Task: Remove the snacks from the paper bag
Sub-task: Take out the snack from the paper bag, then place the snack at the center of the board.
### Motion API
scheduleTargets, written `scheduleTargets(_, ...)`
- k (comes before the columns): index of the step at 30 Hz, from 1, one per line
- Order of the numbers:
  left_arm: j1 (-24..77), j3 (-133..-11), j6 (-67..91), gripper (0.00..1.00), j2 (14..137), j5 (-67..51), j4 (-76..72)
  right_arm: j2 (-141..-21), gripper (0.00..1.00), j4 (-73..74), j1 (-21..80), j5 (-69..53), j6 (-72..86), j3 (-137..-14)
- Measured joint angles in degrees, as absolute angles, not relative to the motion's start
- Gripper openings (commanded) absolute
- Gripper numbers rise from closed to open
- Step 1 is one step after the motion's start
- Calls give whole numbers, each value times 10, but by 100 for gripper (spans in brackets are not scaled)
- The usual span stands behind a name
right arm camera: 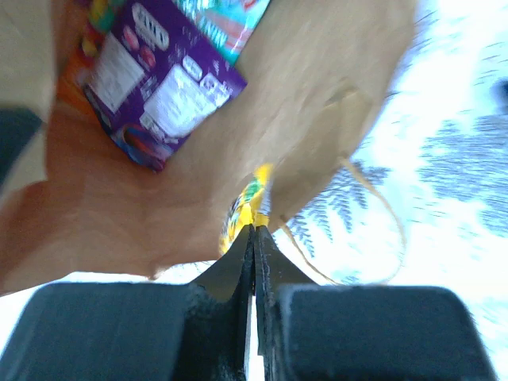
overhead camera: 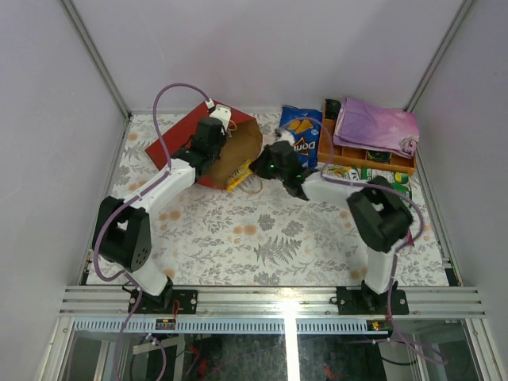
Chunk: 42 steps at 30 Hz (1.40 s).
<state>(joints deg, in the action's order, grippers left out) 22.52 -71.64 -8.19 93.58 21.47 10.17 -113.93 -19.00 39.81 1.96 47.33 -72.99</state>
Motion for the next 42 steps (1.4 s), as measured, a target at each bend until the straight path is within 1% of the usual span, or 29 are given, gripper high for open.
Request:
scheduleTargets(2, 225, -716, -82, 0, 937, 215, 102, -1070, 0, -215, 375, 17, 484, -663)
scheduleTargets(5, 225, -716, -82, 0, 938, 215, 102, -1011, 0, -222, 328, 14, 493, -624)
scheduleTargets(8, 225, -716, -82, 0, 941, 218, 102, -1001, 0, -221, 298, 21, 491, -620)
scheduleTargets(13, 225, -716, -82, 0, 942, 221, 102, -990, 0, -198, 295, 18, 472, -579)
scheduleTargets(17, 225, -716, -82, 0, 943, 221, 102, -945, 0, -171, 289, 16, 450, -532)
scheduleTargets(22, 225, -716, -82, 0, 949, 222, 102, -902, 0, -150, 283, 6, 424, -522)
scheduleTargets(29, 227, -716, -82, 0, 950, 222, 103, -895, 0, -130, 283, -31, 415, -534)
scheduleTargets(36, 228, -716, -82, 0, 951, 225, 103, -918, 0, -139, 283, -44, 416, -560)
scheduleTargets(42, 228, -717, -82, 0, 952, 225, 103, -940, 0, -158, 276, -46, 421, -509)
